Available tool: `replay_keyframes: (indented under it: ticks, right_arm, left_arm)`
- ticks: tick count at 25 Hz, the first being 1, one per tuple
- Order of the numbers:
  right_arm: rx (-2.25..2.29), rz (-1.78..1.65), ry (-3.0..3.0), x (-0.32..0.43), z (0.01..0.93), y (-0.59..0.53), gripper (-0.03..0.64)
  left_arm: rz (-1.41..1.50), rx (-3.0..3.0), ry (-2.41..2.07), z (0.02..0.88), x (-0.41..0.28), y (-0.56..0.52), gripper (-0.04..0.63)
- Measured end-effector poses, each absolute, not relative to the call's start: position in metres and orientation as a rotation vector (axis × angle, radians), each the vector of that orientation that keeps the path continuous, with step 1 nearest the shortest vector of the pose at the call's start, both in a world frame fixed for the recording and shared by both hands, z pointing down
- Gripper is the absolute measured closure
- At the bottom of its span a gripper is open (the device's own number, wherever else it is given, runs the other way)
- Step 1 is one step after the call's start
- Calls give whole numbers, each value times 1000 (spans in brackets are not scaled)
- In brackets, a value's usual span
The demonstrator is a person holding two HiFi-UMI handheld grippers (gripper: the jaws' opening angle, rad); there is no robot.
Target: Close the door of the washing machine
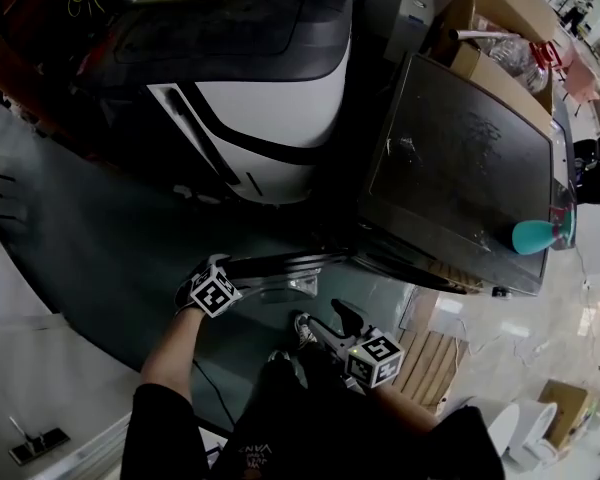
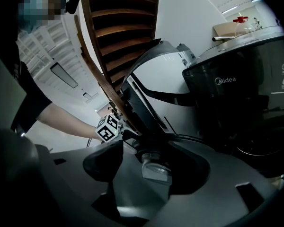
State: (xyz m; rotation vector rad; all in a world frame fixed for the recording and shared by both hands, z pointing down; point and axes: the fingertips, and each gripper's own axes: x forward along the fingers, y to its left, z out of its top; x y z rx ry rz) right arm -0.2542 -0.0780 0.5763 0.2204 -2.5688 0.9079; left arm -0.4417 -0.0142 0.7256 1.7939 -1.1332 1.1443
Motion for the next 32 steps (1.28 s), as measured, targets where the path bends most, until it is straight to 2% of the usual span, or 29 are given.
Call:
replay_keyframes:
  ticks: [11, 32]
  right_arm:
    - [407, 982, -2564, -221, 571, -47, 344]
    - [941, 1067, -2519, -94, 575, 78, 353]
  left_arm:
    - [1160, 1843, -1020, 723, -408, 19, 190]
    - [939, 2072, -853, 708, -248, 101, 213]
